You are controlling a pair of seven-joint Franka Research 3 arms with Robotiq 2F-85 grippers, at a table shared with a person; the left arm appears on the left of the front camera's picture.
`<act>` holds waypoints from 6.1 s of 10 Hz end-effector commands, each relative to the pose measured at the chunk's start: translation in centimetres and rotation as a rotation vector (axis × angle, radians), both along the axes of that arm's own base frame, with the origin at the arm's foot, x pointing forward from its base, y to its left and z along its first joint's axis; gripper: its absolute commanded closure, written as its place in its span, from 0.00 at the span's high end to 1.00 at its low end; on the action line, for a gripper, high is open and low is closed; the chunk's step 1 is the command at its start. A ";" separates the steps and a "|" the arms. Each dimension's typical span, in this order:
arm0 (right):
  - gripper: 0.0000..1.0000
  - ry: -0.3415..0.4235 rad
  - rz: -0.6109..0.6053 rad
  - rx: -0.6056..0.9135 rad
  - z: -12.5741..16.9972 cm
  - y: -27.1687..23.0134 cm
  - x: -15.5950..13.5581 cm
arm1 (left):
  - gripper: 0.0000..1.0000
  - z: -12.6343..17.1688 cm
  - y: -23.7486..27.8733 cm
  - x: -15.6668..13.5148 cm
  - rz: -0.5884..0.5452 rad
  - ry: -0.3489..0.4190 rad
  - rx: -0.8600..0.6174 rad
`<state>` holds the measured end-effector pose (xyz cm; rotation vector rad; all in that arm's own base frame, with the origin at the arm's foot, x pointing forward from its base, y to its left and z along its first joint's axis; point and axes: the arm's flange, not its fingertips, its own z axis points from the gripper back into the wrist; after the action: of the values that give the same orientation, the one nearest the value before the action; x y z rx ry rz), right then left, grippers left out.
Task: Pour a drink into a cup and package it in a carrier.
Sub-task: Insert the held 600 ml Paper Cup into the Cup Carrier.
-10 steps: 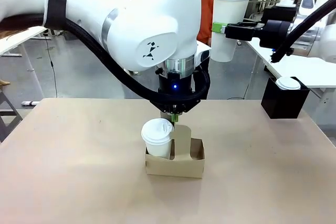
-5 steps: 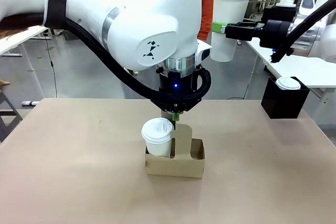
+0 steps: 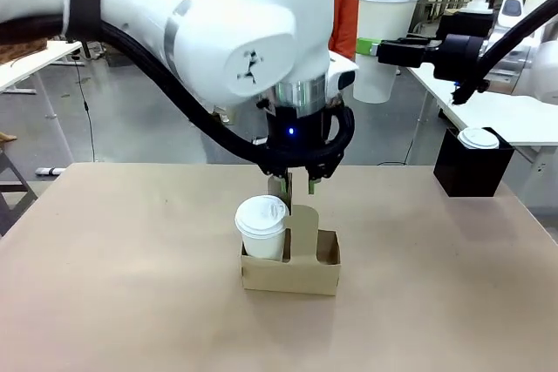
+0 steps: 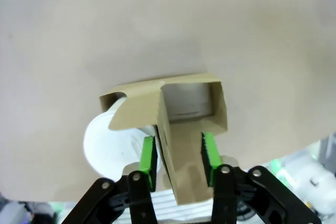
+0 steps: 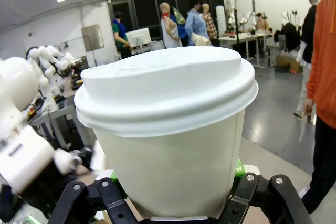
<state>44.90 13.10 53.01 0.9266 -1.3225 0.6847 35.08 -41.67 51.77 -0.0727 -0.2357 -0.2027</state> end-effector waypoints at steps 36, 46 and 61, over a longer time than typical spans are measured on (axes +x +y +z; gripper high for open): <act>0.80 -0.035 0.989 0.010 -29.8 8.2 -1.3 | 1.00 -6.2 35.9 1.4 -1.121 -0.390 -0.272; 1.00 -0.098 0.867 -0.134 -23.5 0.4 -2.0 | 1.00 -6.2 35.9 1.4 -1.121 -0.390 -0.272; 1.00 0.289 -0.018 -0.396 -8.6 -22.1 -9.7 | 1.00 -6.2 35.9 1.4 -1.121 -0.390 -0.272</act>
<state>35.60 -9.19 43.90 0.6407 -0.8908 0.7217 36.50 -5.70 45.50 -0.4200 -0.5856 -1.3149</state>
